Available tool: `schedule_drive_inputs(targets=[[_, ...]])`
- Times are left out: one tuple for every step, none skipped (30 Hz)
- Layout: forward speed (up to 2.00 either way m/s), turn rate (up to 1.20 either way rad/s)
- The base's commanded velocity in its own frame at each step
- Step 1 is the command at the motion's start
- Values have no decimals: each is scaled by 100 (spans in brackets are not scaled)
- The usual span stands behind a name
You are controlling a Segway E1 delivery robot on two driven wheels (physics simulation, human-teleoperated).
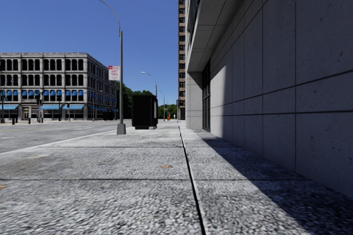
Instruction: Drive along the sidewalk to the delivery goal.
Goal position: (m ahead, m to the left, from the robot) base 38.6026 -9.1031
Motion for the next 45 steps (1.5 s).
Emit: schedule_drive_inputs(targets=[[199,0],[199,0],[199,0],[199,0],[199,0],[199,0],[199,0],[199,0],[199,-47],[199,-60],[199,-60],[199,-64],[199,-47],[199,0],[199,0],[199,0],[199,0],[199,0],[199,0],[199,0],[199,0],[199,0],[199,0],[199,0],[199,0],[199,0],[199,4],[199,28],[199,28],[199,42],[199,46],[199,46],[199,47],[199,41],[199,19],[199,19],[199,4],[199,0],[199,0],[199,0],[199,0],[199,0],[199,0],[199,0],[199,0]])
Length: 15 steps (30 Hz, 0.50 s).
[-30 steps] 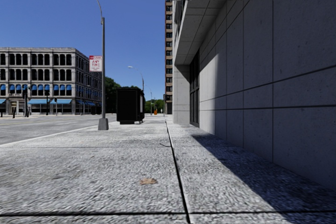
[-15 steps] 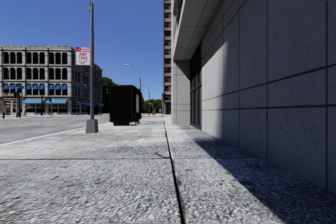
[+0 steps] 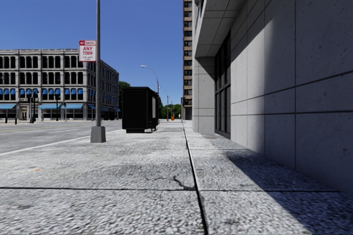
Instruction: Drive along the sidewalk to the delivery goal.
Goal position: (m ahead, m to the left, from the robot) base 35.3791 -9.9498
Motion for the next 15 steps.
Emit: schedule_drive_inputs(targets=[[199,0],[199,0],[199,0],[199,0],[199,0],[199,0],[199,0],[199,0],[199,0],[199,0],[199,0],[199,0],[199,0],[199,0],[199,0]])
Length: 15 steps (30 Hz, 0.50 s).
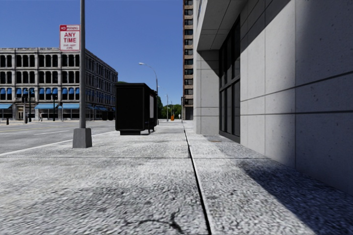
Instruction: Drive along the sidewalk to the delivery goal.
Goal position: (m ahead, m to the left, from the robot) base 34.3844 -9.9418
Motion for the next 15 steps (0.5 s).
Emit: schedule_drive_inputs(targets=[[199,0],[199,0],[199,0],[199,0],[199,0],[199,0],[199,0],[199,0],[199,0],[199,0],[199,0],[199,0],[199,0],[199,0],[199,0]])
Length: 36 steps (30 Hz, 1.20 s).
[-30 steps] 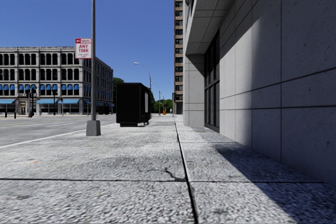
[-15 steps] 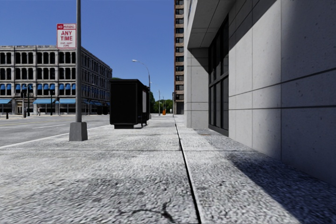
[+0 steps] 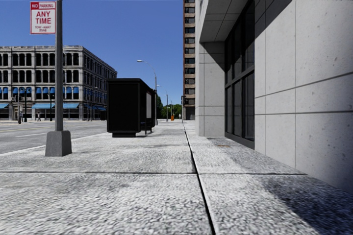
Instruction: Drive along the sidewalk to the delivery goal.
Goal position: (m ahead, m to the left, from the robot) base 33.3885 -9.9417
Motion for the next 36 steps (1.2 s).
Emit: schedule_drive_inputs(targets=[[199,0],[199,0],[199,0],[199,0],[199,0],[199,0],[199,0],[199,0],[199,0],[199,0],[199,0],[199,0],[199,0],[199,0],[199,0],[199,0],[199,0],[199,0],[199,0],[199,0],[199,0],[199,0],[199,0],[199,0],[199,0],[199,0],[199,0],[199,0],[199,0],[199,0],[199,0],[199,0],[199,0],[199,0],[199,0],[199,0]])
